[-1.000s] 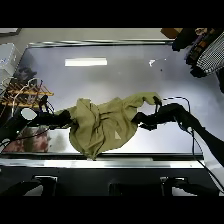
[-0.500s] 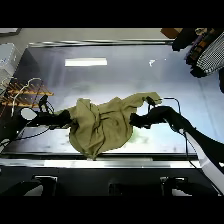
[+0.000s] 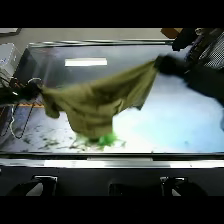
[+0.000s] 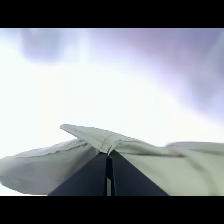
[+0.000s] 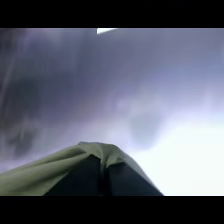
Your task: Fold the clothes and pants, and hang the long-sleeved shirts on hangers.
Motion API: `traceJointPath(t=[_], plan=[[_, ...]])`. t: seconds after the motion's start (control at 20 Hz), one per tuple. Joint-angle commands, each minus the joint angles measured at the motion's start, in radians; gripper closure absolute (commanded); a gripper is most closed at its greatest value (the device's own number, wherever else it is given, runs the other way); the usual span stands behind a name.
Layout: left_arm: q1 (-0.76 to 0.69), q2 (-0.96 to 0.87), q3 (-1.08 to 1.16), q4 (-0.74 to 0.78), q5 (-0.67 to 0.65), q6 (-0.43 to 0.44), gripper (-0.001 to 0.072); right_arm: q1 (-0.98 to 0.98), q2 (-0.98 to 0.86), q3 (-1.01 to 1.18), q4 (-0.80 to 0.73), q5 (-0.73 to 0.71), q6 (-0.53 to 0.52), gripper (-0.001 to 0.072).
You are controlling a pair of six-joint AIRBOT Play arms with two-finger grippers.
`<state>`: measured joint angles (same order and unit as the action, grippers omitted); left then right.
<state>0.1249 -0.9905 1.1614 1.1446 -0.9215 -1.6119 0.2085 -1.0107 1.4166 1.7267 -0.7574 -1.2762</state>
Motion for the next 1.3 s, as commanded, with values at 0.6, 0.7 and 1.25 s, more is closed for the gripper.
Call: traceJointPath(t=[0.6, 0.7, 1.25], plan=[[0.181, 0.376, 0.381, 0.167, -0.148, -0.026, 0.0685, 0.001, 0.214, 0.548, -0.444, -0.243, 0.219, 0.0682], [0.181, 0.354, 0.300, 0.087, -0.206, -0.026, 0.0685, 0.001, 0.127, 0.548, -0.387, -0.422, 0.220, 0.0682], [-0.079, -0.066, -0.261, -0.057, 0.019, -0.012, 0.0685, 0.001, -0.641, 0.509, -0.092, -0.729, 0.105, 0.0680]])
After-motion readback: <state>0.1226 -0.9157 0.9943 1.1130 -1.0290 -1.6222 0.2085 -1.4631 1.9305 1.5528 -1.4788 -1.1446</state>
